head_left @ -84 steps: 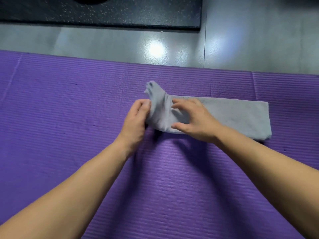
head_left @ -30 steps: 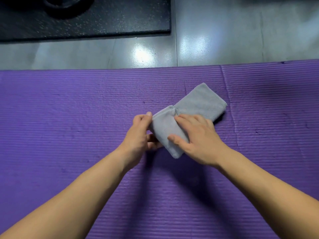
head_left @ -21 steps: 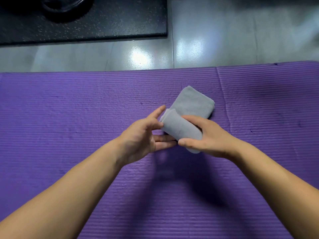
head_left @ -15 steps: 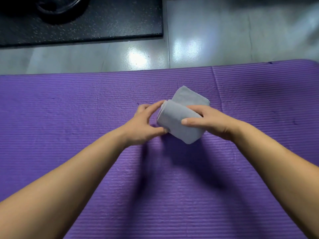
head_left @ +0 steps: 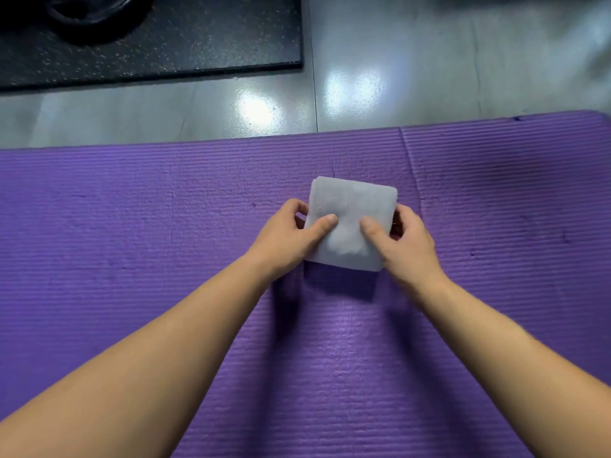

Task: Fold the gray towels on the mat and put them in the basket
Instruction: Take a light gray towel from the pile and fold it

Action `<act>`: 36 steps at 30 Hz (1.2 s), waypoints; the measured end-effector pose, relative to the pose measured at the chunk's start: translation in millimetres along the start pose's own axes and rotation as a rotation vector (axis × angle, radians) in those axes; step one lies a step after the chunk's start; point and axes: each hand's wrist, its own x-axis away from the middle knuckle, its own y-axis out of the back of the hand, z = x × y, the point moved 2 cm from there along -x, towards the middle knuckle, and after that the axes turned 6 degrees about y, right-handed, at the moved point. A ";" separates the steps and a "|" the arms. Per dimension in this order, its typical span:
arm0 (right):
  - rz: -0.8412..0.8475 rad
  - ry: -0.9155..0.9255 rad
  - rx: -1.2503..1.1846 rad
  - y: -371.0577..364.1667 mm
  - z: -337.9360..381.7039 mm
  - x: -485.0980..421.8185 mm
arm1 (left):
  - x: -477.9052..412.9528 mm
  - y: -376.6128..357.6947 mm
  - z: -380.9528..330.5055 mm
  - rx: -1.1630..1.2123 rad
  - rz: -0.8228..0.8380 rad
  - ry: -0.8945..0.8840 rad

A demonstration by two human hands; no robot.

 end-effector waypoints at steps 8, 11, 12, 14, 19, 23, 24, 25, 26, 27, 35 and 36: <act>0.005 -0.270 -0.024 5.7 5.9 -15.3 | -16.9 -8.7 -15.0 -0.120 -0.025 0.105; 0.090 -0.348 -0.139 1.4 9.8 -18.3 | -22.2 -4.4 -18.7 -0.075 -0.004 0.175; 0.120 -0.360 -0.185 1.3 11.0 -19.2 | -22.4 -4.0 -18.5 -0.042 0.018 0.207; 0.141 -0.369 -0.224 1.9 16.1 -17.4 | -20.9 -5.9 -17.4 0.004 0.082 0.241; 0.137 -0.312 -0.213 2.3 17.8 -10.9 | -18.9 0.1 -15.6 -0.074 0.121 0.250; 0.129 -0.308 -0.321 0.5 23.1 -3.9 | -15.4 7.5 -10.1 0.126 0.185 0.274; 0.131 -0.291 -0.342 -1.3 24.0 -2.6 | -12.4 9.9 -7.4 0.173 0.189 0.280; 0.132 -0.270 -0.356 -4.1 24.5 -1.5 | -8.7 11.6 -4.4 0.220 0.205 0.276; 0.133 -0.248 -0.366 -7.1 24.6 -0.3 | -3.9 12.4 -2.1 0.275 0.231 0.271; 0.131 -0.230 -0.379 -10.7 23.4 0.4 | 0.1 12.0 2.0 0.333 0.262 0.270; 0.175 -0.146 -0.395 -33.8 24.9 14.6 | 26.4 14.9 26.4 0.677 0.386 0.273; 0.175 -0.135 -0.378 -35.8 26.3 16.8 | 29.4 15.4 27.6 0.707 0.379 0.270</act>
